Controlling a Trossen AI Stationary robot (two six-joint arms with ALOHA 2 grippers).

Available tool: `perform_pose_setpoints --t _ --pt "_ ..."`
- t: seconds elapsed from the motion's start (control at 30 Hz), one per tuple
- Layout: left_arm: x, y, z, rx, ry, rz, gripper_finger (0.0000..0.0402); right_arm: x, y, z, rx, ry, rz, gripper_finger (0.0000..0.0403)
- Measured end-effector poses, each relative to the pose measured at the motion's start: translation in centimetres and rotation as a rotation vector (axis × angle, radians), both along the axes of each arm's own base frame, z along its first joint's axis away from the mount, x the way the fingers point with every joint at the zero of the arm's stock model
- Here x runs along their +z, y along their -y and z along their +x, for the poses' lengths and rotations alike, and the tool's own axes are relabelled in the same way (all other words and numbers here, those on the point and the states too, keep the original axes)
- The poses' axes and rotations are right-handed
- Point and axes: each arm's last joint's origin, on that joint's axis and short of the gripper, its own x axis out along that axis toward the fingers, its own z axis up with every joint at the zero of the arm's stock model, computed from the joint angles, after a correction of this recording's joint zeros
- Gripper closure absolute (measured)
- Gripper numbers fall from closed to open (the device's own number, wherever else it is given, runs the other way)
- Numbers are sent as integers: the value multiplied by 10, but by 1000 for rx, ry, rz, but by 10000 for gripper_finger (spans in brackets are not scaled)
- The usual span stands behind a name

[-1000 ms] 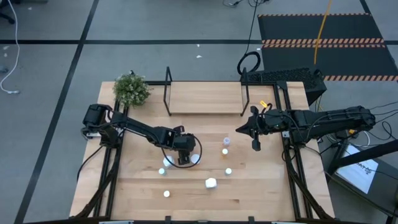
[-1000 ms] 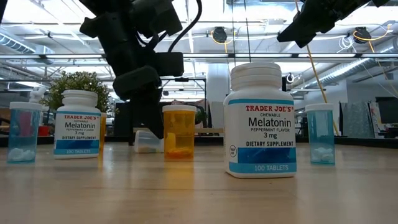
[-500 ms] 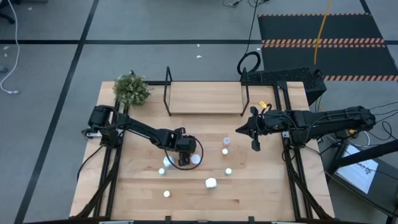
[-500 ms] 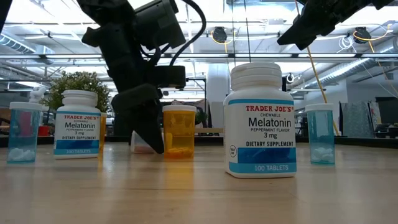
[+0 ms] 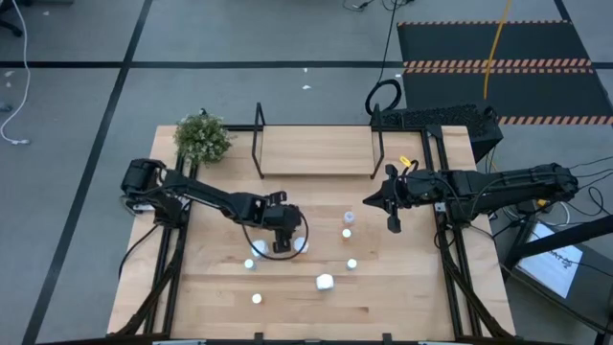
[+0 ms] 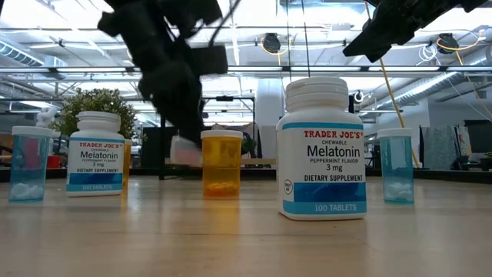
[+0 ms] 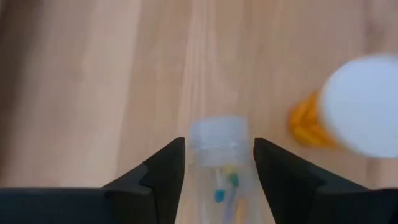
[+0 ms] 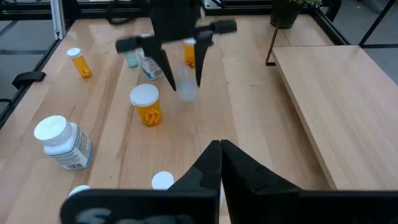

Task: Pick and place medicine bottles onto shelf by color
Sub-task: Put the left transparent pill bottle on the shelf

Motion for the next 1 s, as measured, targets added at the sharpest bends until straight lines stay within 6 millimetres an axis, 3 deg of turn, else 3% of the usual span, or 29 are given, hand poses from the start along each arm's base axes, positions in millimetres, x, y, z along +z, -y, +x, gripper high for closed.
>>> perform_pose_setpoints --t 0.17,0.33,0.47,0.7,1.0 --pt "41 -2 -9 -51 151 36 211 1 0 0 0 10 1 403" --pt "80 -4 -23 -83 302 65 261 1 0 1 0 14 1 403" --pt "94 -6 -32 -75 345 66 305 1 0 1 0 15 2 403" --pt "84 -6 -33 -57 265 56 334 1 0 0 1 8 2 403" --pt "42 -5 -21 23 71 29 256 1 0 1 0 14 2 403"
